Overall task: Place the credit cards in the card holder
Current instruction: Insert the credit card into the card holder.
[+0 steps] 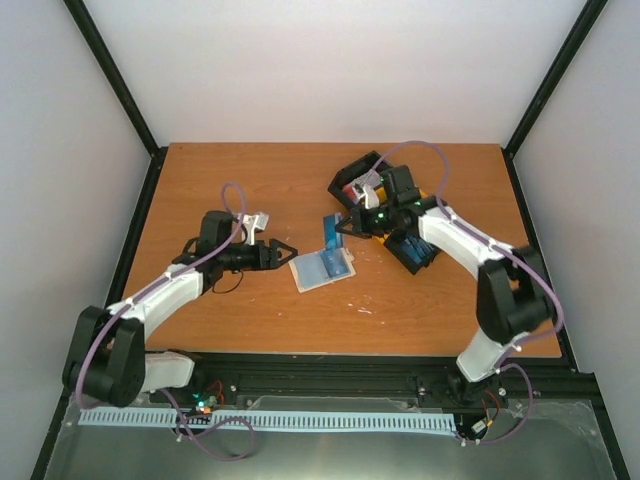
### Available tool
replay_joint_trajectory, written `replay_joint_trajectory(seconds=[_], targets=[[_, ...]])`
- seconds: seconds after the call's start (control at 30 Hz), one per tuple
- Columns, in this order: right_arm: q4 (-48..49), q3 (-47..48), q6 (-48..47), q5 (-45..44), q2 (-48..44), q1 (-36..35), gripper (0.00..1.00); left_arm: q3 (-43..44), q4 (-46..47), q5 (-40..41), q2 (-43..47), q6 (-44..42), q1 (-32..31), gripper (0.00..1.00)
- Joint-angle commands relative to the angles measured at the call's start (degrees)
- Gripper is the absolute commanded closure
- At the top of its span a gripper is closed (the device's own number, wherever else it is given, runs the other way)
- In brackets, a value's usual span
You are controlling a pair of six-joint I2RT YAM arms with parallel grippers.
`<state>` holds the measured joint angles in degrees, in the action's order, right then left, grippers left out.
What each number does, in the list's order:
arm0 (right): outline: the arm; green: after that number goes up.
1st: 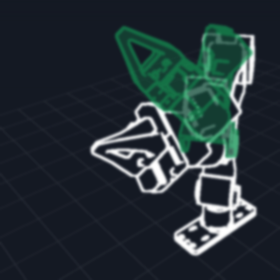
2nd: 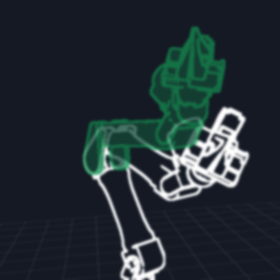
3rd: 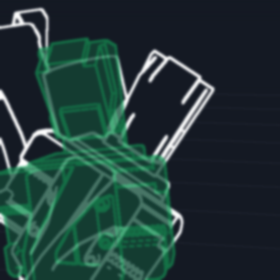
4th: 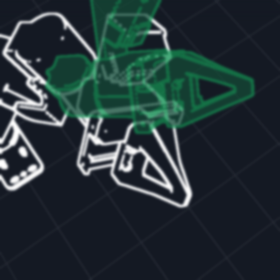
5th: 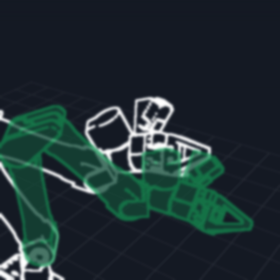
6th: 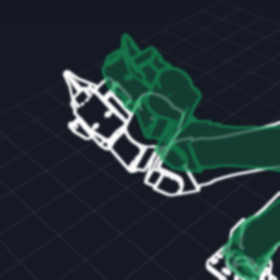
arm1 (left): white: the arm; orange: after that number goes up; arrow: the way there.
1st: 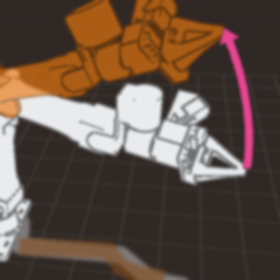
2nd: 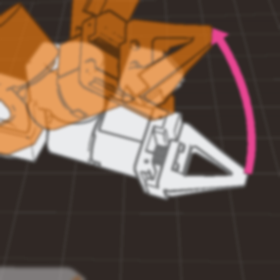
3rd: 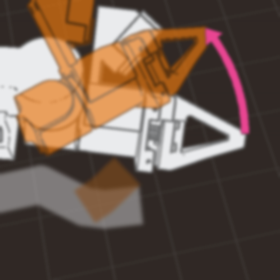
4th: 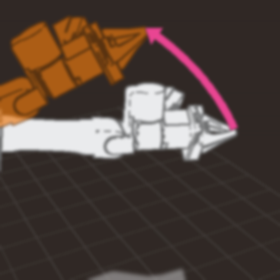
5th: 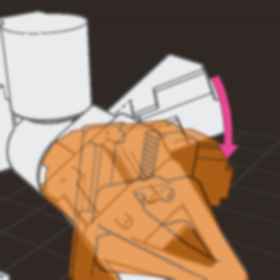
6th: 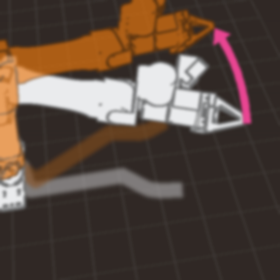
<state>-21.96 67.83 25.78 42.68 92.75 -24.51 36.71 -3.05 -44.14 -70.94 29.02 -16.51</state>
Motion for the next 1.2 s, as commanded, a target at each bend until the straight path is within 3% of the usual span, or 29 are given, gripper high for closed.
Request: replay_joint_trajectory(seconds=[0.0, 0.23, 0.37, 0.7, 1.17], targets=[[-11.3, 7.9, -7.6, -1.0, 9.0, -0.2, 0.97, 4.8, -5.4, 11.7, -6.6, 2.9, -0.9, 0.26], [-17.9, 18.0, -14.2, 0.4, 21.9, -0.3, 0.97, 13.5, -13.2, 17.9, -19.6, 5.8, -4.4, 0.35], [-18.5, 18.0, -15.3, 2.0, 25.6, -0.2, 0.97, 15.9, -14.7, 19.6, -23.7, 6.9, -5.3, 0.44], [-17.8, 14.8, -17.1, 2.9, 27.9, -1.0, 0.97, 19.5, -17.1, 20.8, -29.4, 8.1, -6.7, 0.63], [-8.4, 9.8, -10.7, -0.3, 27.6, -3.4, 0.97, 20.1, -18.9, 20.9, -32.2, 7.6, -7.1, 0.69]])
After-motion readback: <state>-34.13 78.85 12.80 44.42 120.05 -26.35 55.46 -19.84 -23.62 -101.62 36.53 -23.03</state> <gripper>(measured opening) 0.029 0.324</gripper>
